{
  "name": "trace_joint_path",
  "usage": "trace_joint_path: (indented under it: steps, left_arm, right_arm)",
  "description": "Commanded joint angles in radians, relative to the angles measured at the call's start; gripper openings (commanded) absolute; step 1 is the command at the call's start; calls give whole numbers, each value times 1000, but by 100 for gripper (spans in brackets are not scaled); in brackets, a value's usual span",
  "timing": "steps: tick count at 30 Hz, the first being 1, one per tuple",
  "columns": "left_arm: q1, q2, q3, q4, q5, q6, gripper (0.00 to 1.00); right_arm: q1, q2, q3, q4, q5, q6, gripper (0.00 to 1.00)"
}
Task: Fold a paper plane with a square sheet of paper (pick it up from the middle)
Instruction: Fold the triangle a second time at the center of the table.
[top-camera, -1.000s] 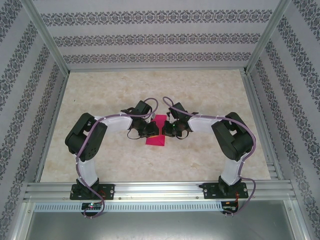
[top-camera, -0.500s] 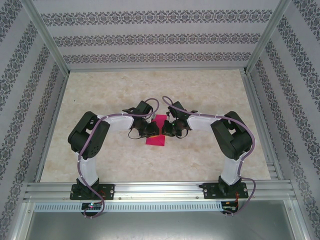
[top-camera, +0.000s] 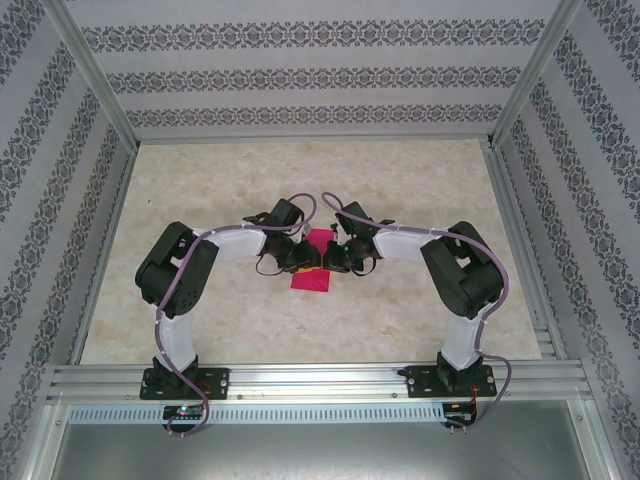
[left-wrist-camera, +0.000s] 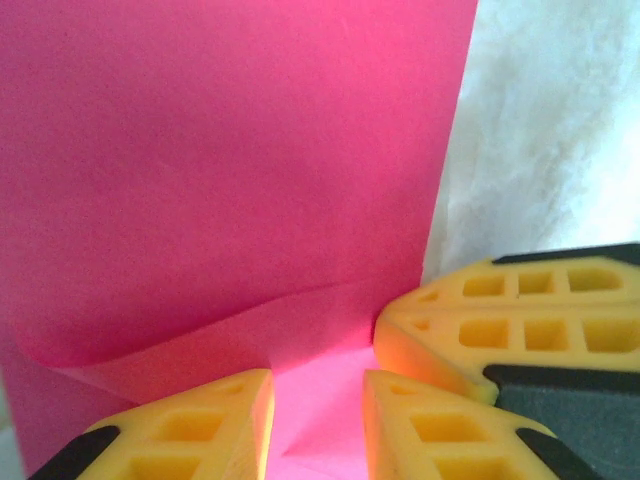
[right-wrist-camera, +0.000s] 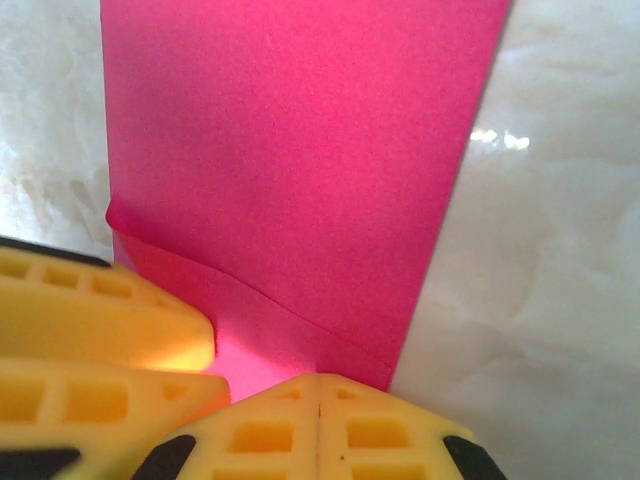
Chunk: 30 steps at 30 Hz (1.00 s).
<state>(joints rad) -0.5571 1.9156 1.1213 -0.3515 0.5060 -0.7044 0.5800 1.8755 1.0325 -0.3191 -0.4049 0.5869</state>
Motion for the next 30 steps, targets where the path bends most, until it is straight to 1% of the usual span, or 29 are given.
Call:
trace_joint_path:
  steps: [1, 10, 14, 18, 21, 26, 30]
  left_arm:
    - [49, 24, 24, -19, -75, 20, 33]
    - [80, 31, 43, -63, -98, 59, 35]
    - [90, 1, 56, -85, -99, 98, 35]
    - [91, -71, 68, -78, -28, 145, 31]
    - [80, -99, 65, -70, 26, 147, 27]
    - [36, -46, 48, -52, 60, 127, 20]
    - [29, -9, 52, -46, 57, 114, 17]
  right_arm:
    - [-5, 94, -48, -135, 120, -43, 5]
    - [-5, 95, -46, -141, 135, -49, 5]
    - [-6, 93, -43, -134, 131, -43, 5]
    - [-6, 88, -40, -132, 129, -39, 5]
    - [-5, 86, -39, -122, 119, -35, 5]
    - [-5, 86, -40, -109, 109, -27, 5]
    - [-5, 82, -39, -109, 106, -27, 5]
